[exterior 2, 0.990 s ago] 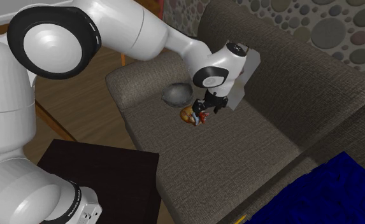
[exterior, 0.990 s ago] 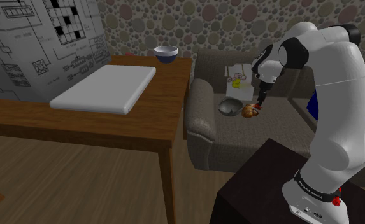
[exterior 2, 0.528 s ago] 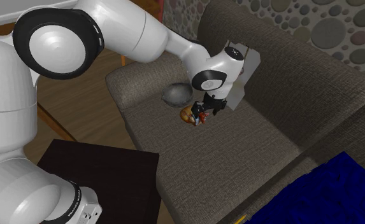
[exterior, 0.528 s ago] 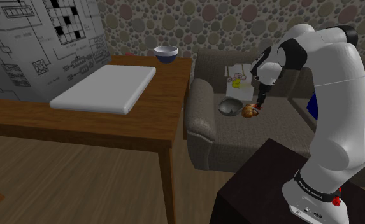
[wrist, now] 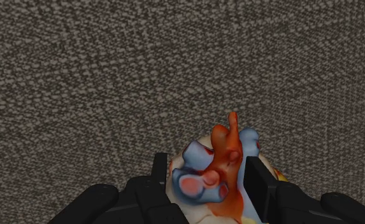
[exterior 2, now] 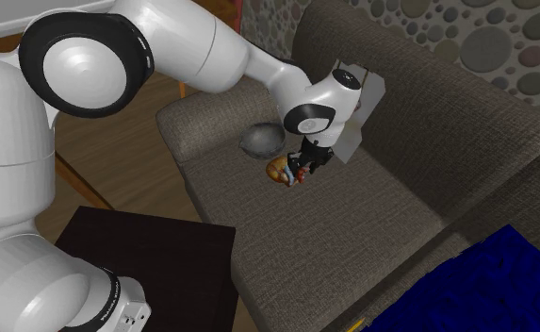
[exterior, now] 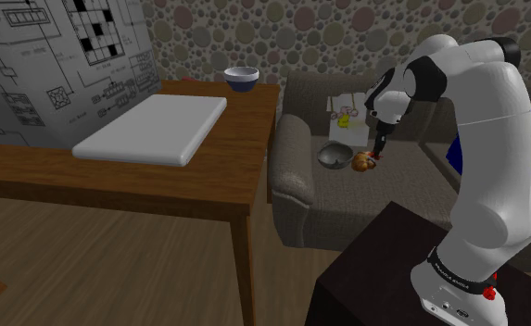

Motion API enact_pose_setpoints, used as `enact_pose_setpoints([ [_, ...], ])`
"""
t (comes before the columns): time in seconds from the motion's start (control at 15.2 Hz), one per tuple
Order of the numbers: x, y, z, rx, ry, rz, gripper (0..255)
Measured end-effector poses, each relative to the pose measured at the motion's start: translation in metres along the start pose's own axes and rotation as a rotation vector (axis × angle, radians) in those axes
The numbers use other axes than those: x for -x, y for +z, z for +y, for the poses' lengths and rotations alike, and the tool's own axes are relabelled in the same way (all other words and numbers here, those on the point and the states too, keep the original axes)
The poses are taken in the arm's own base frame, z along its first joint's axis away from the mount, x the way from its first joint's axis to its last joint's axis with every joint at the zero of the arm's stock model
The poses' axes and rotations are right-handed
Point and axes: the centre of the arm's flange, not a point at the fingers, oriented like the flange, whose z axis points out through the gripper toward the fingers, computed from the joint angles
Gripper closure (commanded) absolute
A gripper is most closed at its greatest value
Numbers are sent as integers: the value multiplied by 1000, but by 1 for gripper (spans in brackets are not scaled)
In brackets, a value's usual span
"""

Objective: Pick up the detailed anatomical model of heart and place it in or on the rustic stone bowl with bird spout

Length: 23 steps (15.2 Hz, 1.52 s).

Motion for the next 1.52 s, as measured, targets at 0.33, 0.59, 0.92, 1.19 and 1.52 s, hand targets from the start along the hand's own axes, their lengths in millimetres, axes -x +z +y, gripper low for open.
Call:
enact_pose_setpoints([
  [0.33,-1,-2,0,0,0,0,255],
  [0.59,-1,-19,-3,-1,0,0,255],
  [0.92,-3,-45,-6,0,0,0,255],
  [1.19,-5,-67,-11,-1,0,0,255],
  [1.52,-5,-93,-14,-1,0,0,255],
])
